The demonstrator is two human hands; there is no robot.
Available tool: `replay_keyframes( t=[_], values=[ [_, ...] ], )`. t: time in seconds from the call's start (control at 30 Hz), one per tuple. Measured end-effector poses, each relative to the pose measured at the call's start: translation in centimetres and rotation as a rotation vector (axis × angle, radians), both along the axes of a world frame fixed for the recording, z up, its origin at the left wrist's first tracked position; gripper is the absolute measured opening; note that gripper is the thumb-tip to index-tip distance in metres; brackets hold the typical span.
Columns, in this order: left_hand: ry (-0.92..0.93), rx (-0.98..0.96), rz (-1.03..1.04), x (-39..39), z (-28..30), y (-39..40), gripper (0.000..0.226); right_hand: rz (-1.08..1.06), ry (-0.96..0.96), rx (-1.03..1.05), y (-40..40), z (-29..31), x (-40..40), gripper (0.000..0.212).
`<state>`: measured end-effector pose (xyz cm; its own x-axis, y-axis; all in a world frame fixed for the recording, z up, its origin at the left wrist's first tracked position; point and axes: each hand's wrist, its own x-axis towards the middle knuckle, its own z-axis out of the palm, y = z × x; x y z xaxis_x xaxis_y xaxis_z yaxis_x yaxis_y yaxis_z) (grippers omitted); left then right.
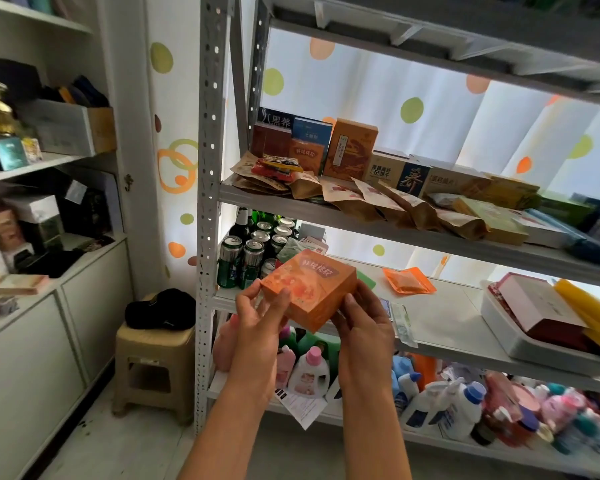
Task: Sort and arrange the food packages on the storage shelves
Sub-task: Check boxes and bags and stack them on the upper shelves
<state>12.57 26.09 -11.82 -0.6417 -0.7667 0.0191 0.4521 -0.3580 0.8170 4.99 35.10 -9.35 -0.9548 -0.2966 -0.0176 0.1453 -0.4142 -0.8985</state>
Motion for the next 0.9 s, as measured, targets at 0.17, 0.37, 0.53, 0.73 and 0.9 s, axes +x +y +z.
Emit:
replay_keyframes(
  t=[0.17, 0.37, 0.53, 0.73, 0.9],
  values=[
    [0.008, -0.068, 0.025, -0.1, 0.0, -0.4, 0.047, -0.005, -0.001, 0.012, 0.0, 0.3, 0.0, 0.026],
    [0.020, -0.139, 0.080, -0.4, 0.1, -0.5, 0.059, -0.004, 0.000, 0.001, -0.7, 0.8, -0.2, 0.026],
    [-0.097, -0.280, 0.162, 0.2, 0.2, -1.1, 0.061, -0.016, 0.037, -0.002, -1.2, 0.4, 0.0, 0.046],
    [-0.220, -0.297, 0.199, 0.7, 0.0, -1.3, 0.054, 0.068, 0.051, -0.004, -1.1, -0.1, -0.4, 0.029],
    [-0.169, -0.225, 0.175, 0.7, 0.0, -1.5, 0.046, 0.112, 0.027, -0.051, -0.8, -0.7, -0.6, 0.030]
  ],
)
